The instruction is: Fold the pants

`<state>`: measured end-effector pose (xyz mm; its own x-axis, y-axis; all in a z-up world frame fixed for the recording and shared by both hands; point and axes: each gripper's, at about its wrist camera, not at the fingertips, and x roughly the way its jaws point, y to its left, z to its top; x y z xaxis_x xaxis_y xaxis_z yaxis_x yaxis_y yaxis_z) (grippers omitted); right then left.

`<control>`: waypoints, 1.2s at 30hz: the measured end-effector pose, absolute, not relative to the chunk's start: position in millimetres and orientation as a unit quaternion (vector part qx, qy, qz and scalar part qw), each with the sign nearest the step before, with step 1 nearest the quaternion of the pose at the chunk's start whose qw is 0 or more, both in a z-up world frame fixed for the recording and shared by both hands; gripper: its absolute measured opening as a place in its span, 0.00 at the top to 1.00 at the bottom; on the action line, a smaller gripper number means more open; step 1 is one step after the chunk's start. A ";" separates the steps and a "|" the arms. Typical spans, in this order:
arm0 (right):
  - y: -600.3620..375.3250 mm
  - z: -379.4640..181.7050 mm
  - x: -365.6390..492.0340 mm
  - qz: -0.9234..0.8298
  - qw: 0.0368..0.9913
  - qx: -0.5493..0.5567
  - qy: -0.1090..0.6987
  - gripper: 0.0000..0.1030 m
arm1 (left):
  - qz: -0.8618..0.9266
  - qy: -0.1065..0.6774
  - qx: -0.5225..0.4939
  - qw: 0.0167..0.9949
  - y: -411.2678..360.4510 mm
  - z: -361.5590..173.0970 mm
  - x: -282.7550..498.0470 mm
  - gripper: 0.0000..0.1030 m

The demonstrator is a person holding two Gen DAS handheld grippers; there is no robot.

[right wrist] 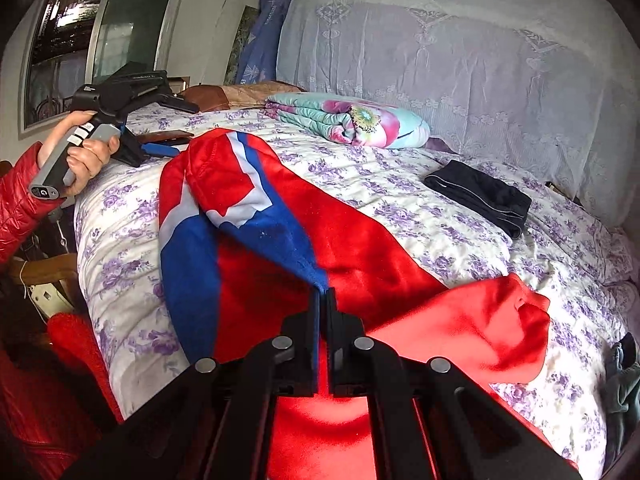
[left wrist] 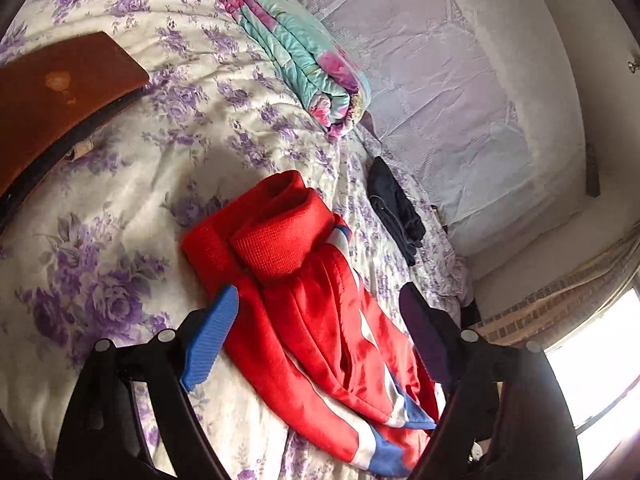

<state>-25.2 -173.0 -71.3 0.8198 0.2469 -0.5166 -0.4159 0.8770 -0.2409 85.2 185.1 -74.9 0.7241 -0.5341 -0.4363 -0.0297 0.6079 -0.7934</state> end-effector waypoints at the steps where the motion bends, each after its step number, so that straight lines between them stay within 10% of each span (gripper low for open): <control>1: -173.7 -69.7 -25.8 0.176 0.939 -0.172 0.241 0.97 | -0.143 0.339 -0.411 0.834 184.1 -73.6 87.1 0.25; 9: -177.0 -52.9 -27.9 0.177 0.947 -0.153 0.222 0.97 | -0.091 0.365 -0.409 0.831 191.4 -71.6 102.0 0.25; 13: -177.0 -55.8 -26.5 0.180 0.947 -0.141 0.227 0.97 | -0.087 0.364 -0.411 0.831 189.9 -70.5 108.2 0.43; 23: -180.0 -59.0 -29.1 0.183 0.948 -0.122 0.231 0.97 | -0.066 0.353 -0.430 0.829 183.8 -81.5 101.7 0.37; 27: -179.2 -59.9 -31.0 0.183 0.947 -0.123 0.233 0.97 | -0.056 0.344 -0.398 0.849 178.3 -77.5 104.2 0.83; 36: -155.6 -65.3 -58.6 0.222 0.931 -0.143 0.251 0.97 | -0.079 0.316 -0.382 0.865 204.5 -46.1 88.1 0.89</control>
<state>-58.6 -155.6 -65.3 0.7750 0.3421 -0.5314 -0.4856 0.8604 -0.1544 88.1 204.5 -46.1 0.7876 -0.3788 -0.4860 -0.1045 0.6952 -0.7112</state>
